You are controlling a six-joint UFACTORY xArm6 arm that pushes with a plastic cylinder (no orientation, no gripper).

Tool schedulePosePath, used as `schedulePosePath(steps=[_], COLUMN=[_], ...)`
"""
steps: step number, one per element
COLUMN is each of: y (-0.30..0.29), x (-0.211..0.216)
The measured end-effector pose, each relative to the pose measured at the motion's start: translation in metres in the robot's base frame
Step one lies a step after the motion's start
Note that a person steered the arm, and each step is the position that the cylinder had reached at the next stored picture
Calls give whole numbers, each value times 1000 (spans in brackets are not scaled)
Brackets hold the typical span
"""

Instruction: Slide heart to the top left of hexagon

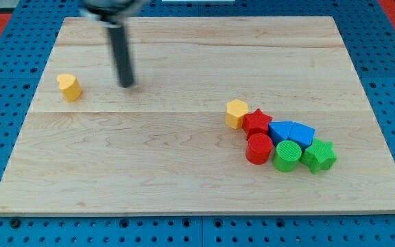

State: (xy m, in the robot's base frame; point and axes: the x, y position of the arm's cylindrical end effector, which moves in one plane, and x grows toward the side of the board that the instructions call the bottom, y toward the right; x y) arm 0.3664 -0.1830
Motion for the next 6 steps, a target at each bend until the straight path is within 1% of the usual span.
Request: schedulePosePath(steps=[1, 2, 3, 6], y=[-92, -59, -1, 204], x=[-23, 19, 33, 32])
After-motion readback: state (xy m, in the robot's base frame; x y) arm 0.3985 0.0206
